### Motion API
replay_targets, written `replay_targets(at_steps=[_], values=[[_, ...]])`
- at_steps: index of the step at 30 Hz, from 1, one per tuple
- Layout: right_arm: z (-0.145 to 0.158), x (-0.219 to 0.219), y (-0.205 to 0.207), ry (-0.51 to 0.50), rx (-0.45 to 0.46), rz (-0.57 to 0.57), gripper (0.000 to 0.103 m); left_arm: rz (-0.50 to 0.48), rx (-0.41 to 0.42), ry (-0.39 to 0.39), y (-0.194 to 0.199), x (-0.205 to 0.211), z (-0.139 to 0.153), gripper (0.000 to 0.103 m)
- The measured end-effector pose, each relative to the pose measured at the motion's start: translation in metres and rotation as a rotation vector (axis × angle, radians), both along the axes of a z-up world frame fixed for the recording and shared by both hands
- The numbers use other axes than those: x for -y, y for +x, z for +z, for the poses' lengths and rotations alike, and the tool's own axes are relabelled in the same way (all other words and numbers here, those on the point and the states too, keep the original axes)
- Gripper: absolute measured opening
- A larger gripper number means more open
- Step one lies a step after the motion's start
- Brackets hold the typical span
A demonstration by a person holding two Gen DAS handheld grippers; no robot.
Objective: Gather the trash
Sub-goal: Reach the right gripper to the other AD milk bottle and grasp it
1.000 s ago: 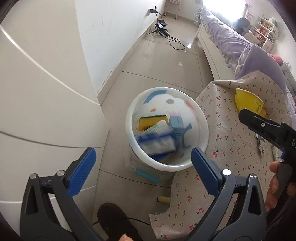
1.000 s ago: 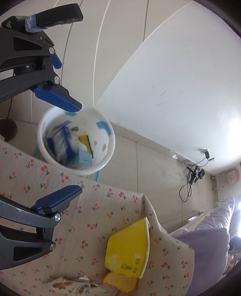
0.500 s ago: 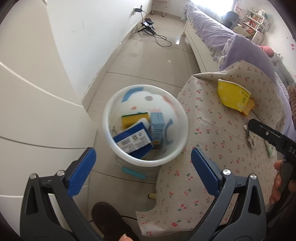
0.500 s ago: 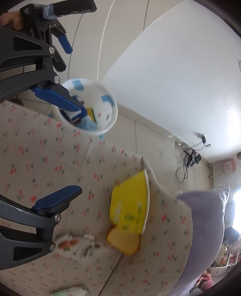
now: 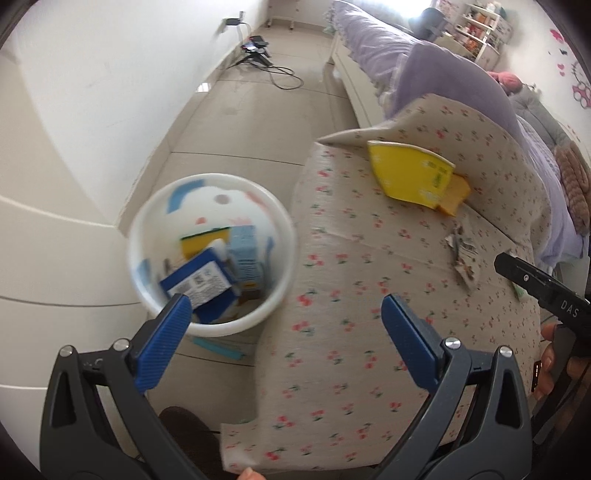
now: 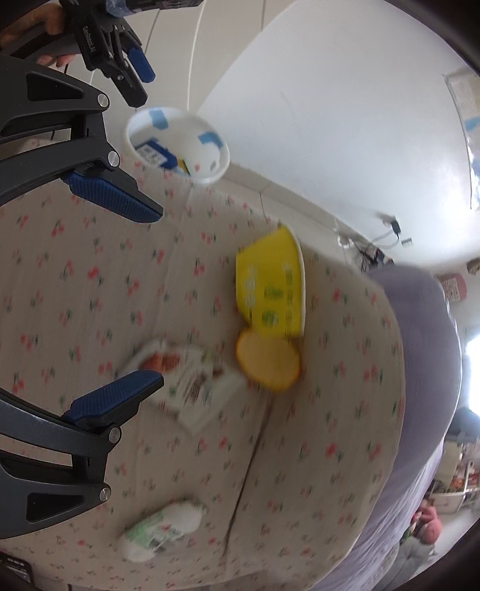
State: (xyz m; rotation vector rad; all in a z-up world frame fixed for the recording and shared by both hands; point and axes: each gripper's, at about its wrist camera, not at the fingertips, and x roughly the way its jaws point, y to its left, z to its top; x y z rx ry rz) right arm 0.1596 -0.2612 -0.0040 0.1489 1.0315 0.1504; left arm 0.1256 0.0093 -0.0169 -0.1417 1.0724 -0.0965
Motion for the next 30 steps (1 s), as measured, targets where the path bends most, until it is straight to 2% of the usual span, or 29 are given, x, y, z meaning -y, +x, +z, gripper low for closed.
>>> replay_targets(at_steps=[9,17,23,30], values=[[-0.008,0.068,-0.016,-0.023,-0.009,-0.078,0.084,-0.095,0.011,0.004,0.01,0.069,-0.004,0.102],[-0.015,0.128,-0.018,-0.049,-0.03,-0.174,0.084,-0.165,0.097,-0.027,0.016,0.129,-0.002,0.102],[-0.023,0.159,-0.015,-0.098,-0.056,-0.211,0.084,-0.302,0.144,0.111,0.02,0.183,-0.009,0.102],[-0.039,0.182,-0.006,-0.212,-0.08,-0.244,0.084,-0.406,0.135,0.16,0.028,0.221,-0.027,0.102]])
